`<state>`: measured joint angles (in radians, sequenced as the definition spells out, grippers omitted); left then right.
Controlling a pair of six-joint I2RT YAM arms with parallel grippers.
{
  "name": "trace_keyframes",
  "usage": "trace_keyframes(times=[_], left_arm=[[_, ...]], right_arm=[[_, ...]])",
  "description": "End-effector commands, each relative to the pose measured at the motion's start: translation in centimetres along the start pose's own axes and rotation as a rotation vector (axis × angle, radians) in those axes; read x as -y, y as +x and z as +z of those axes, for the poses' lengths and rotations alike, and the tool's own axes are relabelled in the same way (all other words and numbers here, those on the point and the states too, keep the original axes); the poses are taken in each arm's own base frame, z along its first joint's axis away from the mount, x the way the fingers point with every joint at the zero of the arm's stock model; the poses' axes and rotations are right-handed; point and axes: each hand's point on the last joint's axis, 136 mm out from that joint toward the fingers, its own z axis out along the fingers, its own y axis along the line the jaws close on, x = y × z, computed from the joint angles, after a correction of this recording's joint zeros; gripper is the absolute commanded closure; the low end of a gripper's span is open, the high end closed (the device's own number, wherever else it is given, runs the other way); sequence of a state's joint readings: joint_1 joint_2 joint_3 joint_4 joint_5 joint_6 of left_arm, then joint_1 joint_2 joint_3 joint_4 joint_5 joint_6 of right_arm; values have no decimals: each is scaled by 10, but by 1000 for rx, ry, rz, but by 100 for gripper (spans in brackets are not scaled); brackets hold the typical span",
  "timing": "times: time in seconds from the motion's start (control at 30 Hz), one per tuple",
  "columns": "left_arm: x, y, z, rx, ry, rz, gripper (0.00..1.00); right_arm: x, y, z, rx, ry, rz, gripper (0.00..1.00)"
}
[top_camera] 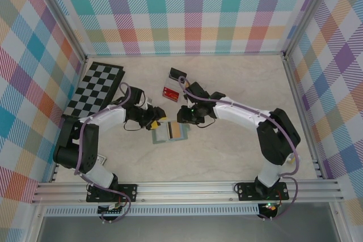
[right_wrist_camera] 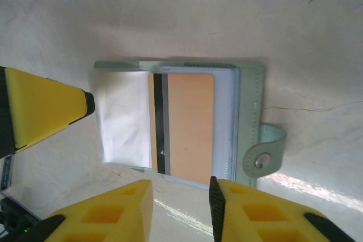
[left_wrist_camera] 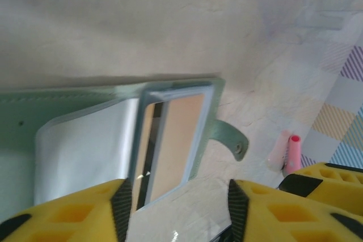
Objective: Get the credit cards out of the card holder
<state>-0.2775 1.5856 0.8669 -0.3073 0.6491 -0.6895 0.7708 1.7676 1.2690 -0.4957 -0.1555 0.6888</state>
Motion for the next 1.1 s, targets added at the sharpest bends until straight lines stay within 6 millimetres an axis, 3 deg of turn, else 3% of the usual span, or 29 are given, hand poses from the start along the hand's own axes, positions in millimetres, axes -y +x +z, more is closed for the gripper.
trace_keyframes(times=[0.0,0.23,0.47,1.07], left_arm=[[-3,2,-3,8,12,-11,58],[-3,7,4,-20,50,-11,71],[-10,12,21,-50,23,-7,71],[-14,15,46,-115,18,26,77]], right_arm=[[-4,4,14,-53,8,43,72],[-1,-2,42,-100,51,44,78],[8,-5,53,-121,105,46,79],[28,17,73,-177,120,59,76]])
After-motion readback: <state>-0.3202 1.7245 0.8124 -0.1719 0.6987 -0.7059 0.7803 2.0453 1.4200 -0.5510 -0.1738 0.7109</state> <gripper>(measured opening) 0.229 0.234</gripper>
